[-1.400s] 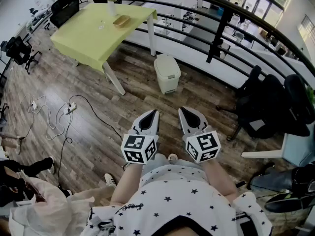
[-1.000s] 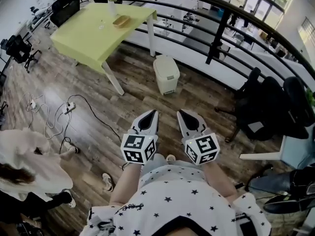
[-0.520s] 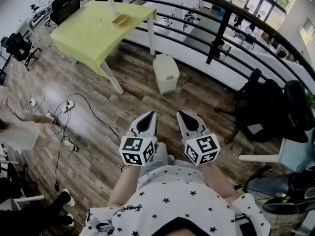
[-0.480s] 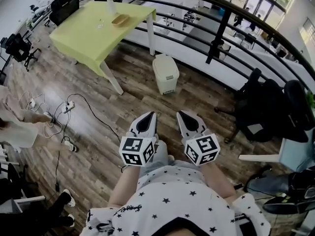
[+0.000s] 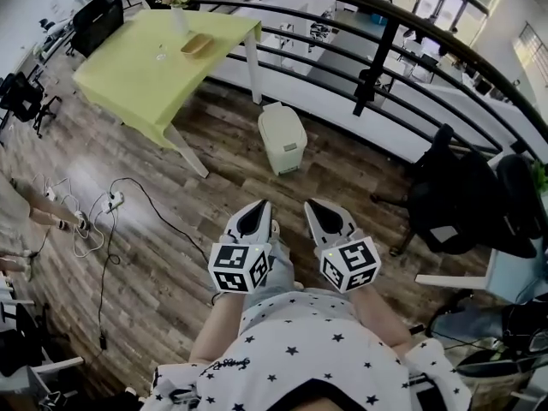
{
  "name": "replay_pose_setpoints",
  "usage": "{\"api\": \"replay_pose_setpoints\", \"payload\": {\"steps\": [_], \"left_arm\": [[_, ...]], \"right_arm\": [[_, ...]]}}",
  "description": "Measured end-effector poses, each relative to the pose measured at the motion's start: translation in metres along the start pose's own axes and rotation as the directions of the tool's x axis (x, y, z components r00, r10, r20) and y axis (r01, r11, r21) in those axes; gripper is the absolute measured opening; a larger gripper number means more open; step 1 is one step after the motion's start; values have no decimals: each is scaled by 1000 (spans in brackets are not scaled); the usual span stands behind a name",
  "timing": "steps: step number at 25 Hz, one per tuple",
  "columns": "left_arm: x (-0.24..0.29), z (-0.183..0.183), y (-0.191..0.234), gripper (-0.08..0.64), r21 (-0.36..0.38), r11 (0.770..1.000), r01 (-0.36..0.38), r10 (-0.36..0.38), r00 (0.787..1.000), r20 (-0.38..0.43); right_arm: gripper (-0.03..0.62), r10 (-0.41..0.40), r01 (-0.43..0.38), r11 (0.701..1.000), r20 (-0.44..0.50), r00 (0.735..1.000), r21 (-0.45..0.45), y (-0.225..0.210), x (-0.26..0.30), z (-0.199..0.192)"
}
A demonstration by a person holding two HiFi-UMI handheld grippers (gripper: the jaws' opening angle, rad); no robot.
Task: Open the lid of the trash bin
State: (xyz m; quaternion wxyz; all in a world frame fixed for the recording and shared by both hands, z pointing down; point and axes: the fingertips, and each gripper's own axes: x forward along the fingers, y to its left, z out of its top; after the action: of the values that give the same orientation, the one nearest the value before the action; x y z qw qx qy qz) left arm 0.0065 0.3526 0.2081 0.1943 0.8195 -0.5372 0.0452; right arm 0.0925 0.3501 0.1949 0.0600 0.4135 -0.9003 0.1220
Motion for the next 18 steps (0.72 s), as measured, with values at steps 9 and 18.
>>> {"api": "replay_pose_setpoints", "payload": {"steps": [9, 18], "left_arm": [[75, 43, 46, 12, 6, 999, 37, -37, 999, -9], [140, 81, 106, 12, 37, 996, 84, -83, 996, -31]], "right_arm": [[-6, -49, 49, 999, 1, 999, -5, -50, 80, 36], [-6, -102, 102, 995, -17, 995, 13, -82, 165, 58]]}}
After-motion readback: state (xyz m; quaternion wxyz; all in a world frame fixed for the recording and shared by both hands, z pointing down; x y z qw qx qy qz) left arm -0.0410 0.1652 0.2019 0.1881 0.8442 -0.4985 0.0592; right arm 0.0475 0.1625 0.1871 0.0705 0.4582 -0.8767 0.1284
